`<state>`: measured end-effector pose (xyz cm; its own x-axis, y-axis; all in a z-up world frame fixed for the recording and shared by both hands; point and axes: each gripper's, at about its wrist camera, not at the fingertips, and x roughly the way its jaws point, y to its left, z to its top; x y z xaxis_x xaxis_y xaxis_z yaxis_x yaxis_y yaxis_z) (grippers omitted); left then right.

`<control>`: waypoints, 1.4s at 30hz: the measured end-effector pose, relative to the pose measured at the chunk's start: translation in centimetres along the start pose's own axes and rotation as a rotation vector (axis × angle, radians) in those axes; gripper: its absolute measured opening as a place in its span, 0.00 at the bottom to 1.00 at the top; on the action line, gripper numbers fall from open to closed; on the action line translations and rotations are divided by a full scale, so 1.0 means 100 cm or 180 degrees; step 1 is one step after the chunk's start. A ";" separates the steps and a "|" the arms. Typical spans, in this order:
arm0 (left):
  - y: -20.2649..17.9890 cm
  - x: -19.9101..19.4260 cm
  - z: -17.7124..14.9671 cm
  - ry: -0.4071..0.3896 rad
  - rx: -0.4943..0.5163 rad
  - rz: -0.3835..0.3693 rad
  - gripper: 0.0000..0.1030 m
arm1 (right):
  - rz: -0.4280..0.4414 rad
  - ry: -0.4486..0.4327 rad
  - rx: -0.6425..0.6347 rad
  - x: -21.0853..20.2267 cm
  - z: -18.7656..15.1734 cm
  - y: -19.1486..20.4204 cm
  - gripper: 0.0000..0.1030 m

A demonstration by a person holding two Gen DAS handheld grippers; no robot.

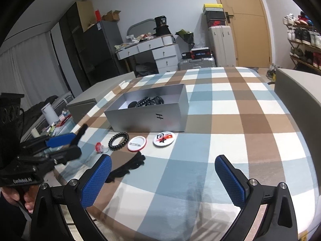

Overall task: Organize jewelry
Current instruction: 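Move the left gripper to the large black claw clip and grasp it, then lower the right gripper onto the white 'CHINA' flag badge and grasp it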

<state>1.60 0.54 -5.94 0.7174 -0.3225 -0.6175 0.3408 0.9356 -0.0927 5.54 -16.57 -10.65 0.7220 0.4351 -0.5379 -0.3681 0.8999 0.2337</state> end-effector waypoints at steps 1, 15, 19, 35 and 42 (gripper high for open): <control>0.003 -0.002 0.001 -0.0033 -0.0033 0.0016 0.53 | 0.0008 0.0013 -0.0006 0.001 0.001 0.001 1.00; 0.048 -0.030 -0.007 -0.0304 -0.0424 0.0378 0.53 | 0.0052 0.0191 -0.0047 0.034 0.030 0.010 1.00; 0.057 -0.033 -0.012 -0.0331 -0.0464 0.0430 0.53 | -0.0008 0.0354 -0.0057 0.056 0.037 0.005 1.00; 0.082 -0.028 -0.025 -0.0275 -0.0645 0.0434 0.53 | -0.0325 0.0690 -0.0317 0.110 0.034 0.010 0.82; 0.084 -0.027 -0.027 -0.0251 -0.0666 0.0412 0.53 | -0.0444 0.0858 -0.0454 0.122 0.031 0.016 0.60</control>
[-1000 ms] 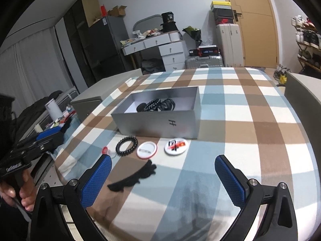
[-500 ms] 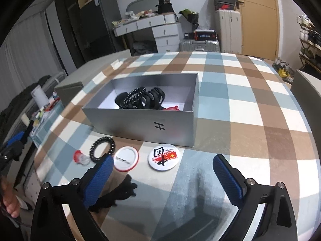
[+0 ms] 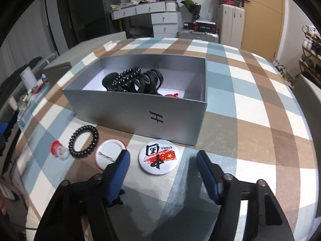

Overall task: Organize jewelry
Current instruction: 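Lower the right gripper onto the white 'CHINA' flag badge and grasp it, then carry the claw clip with the left gripper while the right gripper carries the badge into the grey box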

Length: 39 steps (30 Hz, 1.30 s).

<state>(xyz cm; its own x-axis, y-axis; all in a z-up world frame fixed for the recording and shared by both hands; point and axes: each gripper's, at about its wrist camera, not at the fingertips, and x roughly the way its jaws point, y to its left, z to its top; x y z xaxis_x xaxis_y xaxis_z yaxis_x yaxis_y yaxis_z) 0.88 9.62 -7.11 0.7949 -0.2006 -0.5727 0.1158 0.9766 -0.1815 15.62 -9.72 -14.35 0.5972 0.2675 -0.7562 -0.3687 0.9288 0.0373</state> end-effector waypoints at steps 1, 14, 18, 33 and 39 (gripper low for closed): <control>0.000 0.000 0.000 -0.0001 -0.0002 0.0000 0.53 | -0.0012 0.0016 -0.0007 0.001 0.000 0.000 0.58; -0.003 -0.001 0.000 0.0008 0.0018 0.0027 0.53 | -0.0014 -0.0018 -0.0082 -0.002 -0.002 0.006 0.41; -0.005 -0.003 0.002 -0.0007 0.0028 0.0037 0.53 | 0.0036 -0.0081 0.0007 -0.006 -0.002 0.000 0.41; -0.025 0.002 0.018 -0.0015 0.0214 0.0089 0.53 | 0.0388 -0.0563 0.0145 -0.063 -0.014 -0.015 0.41; -0.039 0.012 0.035 -0.0059 0.0347 0.0053 0.53 | 0.0539 -0.0816 0.0161 -0.085 -0.005 -0.019 0.41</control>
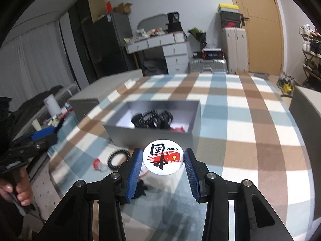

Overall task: Organize jewelry
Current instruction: 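Carry the claw clip with the left gripper while the right gripper carries the badge into the grey box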

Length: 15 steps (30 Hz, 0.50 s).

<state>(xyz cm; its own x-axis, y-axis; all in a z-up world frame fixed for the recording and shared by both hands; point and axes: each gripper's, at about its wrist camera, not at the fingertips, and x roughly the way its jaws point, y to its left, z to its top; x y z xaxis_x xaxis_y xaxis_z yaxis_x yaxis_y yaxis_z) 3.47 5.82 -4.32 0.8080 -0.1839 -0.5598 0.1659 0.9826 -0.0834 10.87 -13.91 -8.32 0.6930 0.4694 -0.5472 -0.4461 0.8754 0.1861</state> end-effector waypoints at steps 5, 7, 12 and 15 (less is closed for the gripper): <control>-0.010 0.014 0.017 -0.0034 0.0112 -0.0036 0.53 | 0.0211 -0.0084 0.0226 -0.003 0.016 -0.008 0.41; -0.012 0.020 0.024 -0.0045 0.0131 -0.0071 0.53 | 0.0242 -0.0128 0.0244 -0.003 0.021 -0.009 0.41; -0.016 0.032 0.039 -0.0067 0.0126 -0.0136 0.53 | 0.0327 -0.0205 0.0227 0.002 0.035 -0.011 0.41; -0.020 0.041 0.045 -0.0061 0.0147 -0.0164 0.53 | 0.0363 -0.0247 0.0220 0.007 0.045 -0.014 0.41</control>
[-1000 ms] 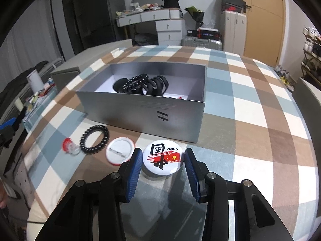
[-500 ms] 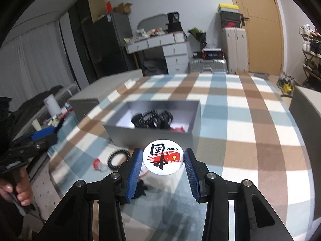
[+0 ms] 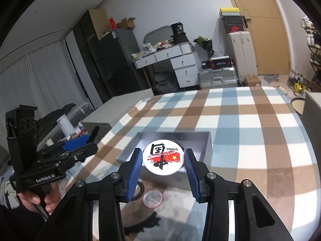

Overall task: Organize jewelry
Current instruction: 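Carry the claw clip with the left gripper while the right gripper carries the badge into the grey box, then open both grippers inside the grey box and lift them away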

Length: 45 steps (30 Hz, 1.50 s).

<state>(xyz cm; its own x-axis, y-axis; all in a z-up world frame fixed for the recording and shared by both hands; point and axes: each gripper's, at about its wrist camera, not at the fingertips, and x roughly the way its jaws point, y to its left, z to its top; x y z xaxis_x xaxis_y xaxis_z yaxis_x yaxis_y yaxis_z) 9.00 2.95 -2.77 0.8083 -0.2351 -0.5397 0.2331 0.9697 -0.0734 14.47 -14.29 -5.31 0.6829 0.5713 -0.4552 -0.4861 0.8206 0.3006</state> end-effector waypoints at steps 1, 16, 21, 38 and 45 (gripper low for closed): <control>-0.001 0.003 0.001 0.0010 0.0006 -0.0012 0.53 | 0.0014 -0.0003 -0.0002 0.001 0.002 -0.001 0.41; -0.014 0.054 0.014 0.0279 0.0052 -0.0321 0.53 | 0.0077 0.0086 0.0006 0.043 0.022 -0.017 0.41; -0.018 0.066 0.015 0.0370 0.0053 -0.0389 0.53 | 0.0068 0.0155 0.0070 0.054 0.022 -0.025 0.41; -0.015 0.087 0.013 0.0546 -0.0027 -0.0540 0.53 | 0.0046 0.0323 0.0215 0.077 0.015 -0.039 0.41; -0.010 0.089 0.013 0.0584 -0.0134 -0.0670 0.64 | 0.0090 0.0359 0.0317 0.077 0.015 -0.042 0.45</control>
<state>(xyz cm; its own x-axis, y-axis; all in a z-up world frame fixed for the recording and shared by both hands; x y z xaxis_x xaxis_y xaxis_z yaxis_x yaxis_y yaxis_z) 16.67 -0.16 -6.41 0.6321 -0.4195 -0.6515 0.3598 0.9035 -0.2327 22.62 -13.32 -8.86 0.6014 0.5934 -0.5350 -0.4439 0.8049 0.3938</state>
